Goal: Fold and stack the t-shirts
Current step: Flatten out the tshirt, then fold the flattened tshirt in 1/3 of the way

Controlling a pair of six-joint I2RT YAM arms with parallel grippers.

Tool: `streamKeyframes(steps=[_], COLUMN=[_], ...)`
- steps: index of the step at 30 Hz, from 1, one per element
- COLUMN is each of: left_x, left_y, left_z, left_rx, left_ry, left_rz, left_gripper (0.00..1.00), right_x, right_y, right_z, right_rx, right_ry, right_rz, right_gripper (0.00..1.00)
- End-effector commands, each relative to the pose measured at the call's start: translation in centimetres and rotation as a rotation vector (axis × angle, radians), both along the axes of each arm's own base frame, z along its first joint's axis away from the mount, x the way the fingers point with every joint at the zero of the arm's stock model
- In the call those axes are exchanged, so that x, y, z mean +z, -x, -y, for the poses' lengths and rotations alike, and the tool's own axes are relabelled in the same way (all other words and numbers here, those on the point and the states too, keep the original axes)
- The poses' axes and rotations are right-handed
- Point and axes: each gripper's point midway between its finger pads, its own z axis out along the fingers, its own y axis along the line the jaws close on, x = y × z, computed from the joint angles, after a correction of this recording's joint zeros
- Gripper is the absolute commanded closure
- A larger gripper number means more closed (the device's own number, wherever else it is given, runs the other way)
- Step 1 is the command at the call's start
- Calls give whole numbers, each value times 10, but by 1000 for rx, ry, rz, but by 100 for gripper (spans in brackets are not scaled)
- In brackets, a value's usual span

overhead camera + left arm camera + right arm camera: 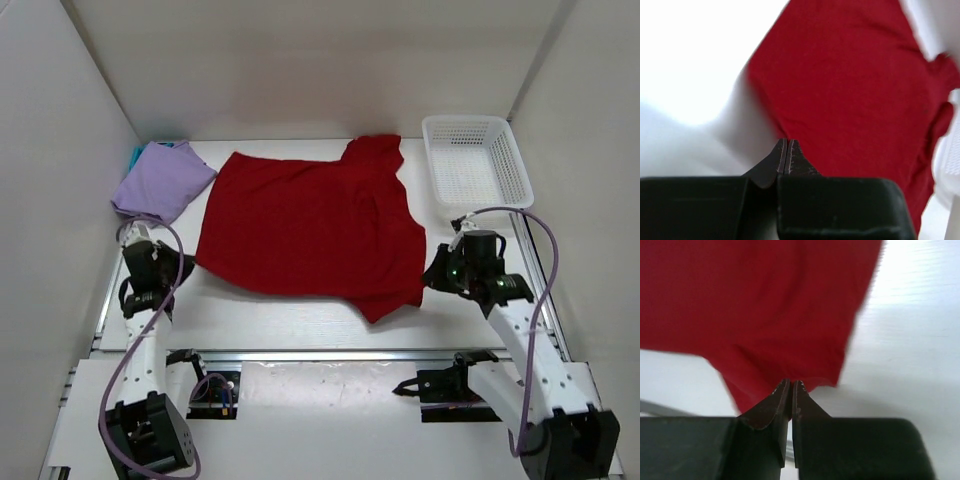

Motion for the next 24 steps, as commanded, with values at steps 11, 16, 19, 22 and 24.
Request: streamKeyframes(steps=[11, 16, 19, 22, 24], left_x=[-4, 1, 6, 2, -4], left_y=[17, -9, -29, -47, -57], left_z=[33, 22, 9, 0, -3], left_rx=[-158, -64, -14, 24, 50], left_ry=[34, 148, 154, 237, 283], left_rz=[-10, 32, 50, 63, 46], left_gripper=[100, 100, 100, 100, 100], right_x=[25, 27, 31, 49, 55], right_y=[72, 12, -33, -75, -102], right_z=[-45, -53, -36, -34, -29], right_rx=[99, 121, 54, 52, 32], right_ry=[-74, -108, -140, -101, -76], right_rz=[0, 51, 50, 67, 69], right_gripper=[100, 100, 100, 100, 100])
